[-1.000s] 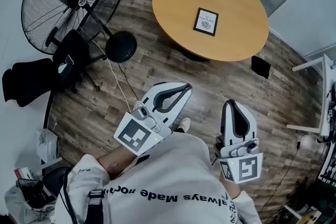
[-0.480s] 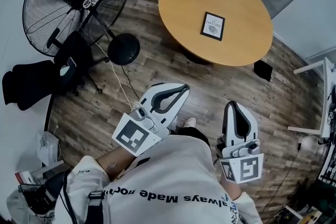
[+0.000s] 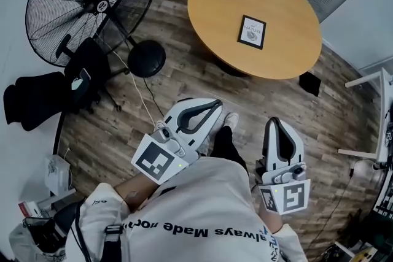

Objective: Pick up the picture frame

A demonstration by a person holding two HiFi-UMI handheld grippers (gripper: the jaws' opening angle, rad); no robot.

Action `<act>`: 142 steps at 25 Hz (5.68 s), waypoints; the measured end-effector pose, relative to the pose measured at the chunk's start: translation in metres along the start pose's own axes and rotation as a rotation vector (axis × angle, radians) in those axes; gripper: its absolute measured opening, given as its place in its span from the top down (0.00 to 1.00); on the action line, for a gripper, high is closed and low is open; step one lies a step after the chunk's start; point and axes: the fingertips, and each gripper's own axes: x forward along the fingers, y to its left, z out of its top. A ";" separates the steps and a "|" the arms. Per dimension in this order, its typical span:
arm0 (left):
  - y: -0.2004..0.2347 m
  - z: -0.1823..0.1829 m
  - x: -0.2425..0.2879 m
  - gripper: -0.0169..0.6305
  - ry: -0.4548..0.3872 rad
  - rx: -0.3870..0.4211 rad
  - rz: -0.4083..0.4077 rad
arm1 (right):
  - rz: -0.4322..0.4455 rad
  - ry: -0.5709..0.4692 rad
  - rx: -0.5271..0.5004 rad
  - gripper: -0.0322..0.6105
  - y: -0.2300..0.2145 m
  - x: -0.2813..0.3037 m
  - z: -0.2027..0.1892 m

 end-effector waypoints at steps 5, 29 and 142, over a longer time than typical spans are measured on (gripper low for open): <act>0.006 -0.005 0.010 0.93 0.007 -0.005 0.003 | 0.001 0.007 0.002 0.90 -0.009 0.008 -0.004; 0.038 -0.012 0.147 0.93 0.016 -0.008 -0.023 | -0.016 0.015 -0.003 0.90 -0.128 0.072 -0.004; 0.318 -0.114 0.409 0.93 0.233 -0.085 -0.068 | -0.061 0.205 0.000 0.90 -0.328 0.395 -0.086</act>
